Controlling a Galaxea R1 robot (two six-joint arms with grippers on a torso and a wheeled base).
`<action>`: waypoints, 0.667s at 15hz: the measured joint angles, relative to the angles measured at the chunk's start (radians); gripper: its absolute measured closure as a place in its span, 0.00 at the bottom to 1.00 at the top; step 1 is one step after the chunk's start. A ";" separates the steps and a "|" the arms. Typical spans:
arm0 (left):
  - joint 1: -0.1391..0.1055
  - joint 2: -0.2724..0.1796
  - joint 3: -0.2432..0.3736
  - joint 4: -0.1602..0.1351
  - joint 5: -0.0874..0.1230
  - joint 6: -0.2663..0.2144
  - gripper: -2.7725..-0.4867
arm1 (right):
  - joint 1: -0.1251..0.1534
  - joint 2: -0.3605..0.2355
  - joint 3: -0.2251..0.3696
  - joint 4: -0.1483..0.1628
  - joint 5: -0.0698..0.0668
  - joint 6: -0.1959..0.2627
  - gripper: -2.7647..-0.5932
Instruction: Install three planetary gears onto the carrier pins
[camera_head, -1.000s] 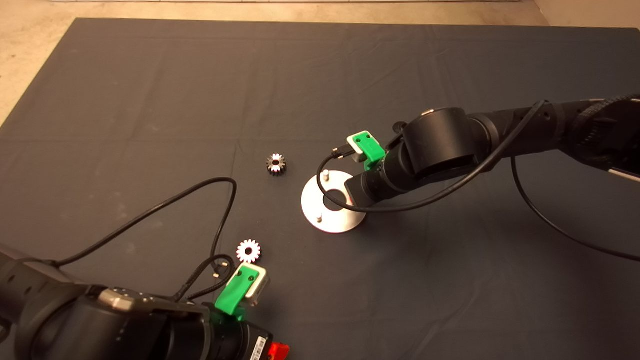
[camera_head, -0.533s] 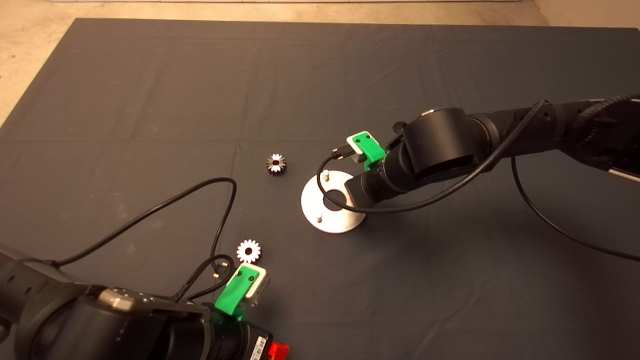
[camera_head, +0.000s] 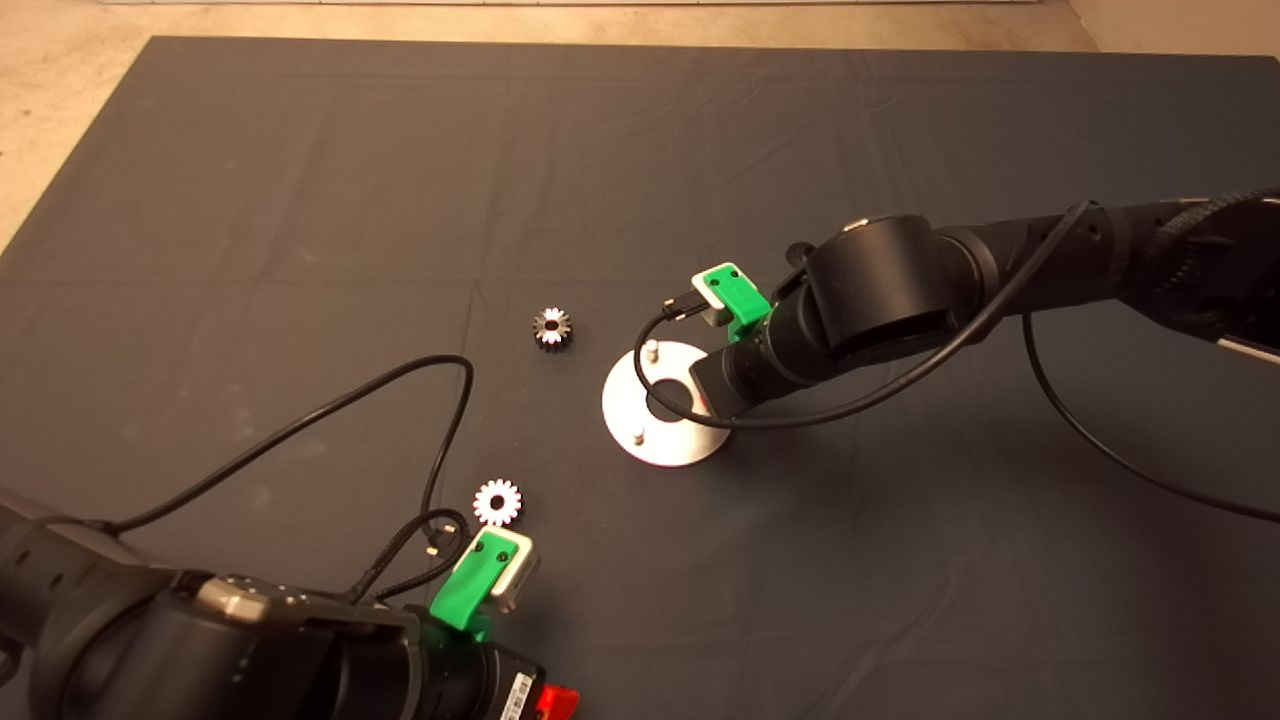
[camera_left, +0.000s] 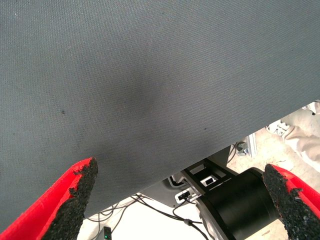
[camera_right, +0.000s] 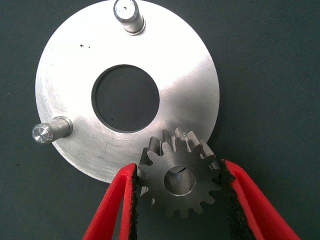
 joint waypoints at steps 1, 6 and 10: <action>0.000 0.000 0.000 0.000 0.000 0.000 0.18 | 0.000 0.000 0.000 0.000 0.000 0.000 0.85; 0.000 0.000 0.000 0.000 0.000 0.000 0.18 | 0.000 -0.003 0.000 0.000 0.000 -0.013 0.85; 0.000 0.000 0.000 0.000 0.000 0.000 0.18 | 0.000 -0.004 0.000 0.000 0.000 -0.018 0.85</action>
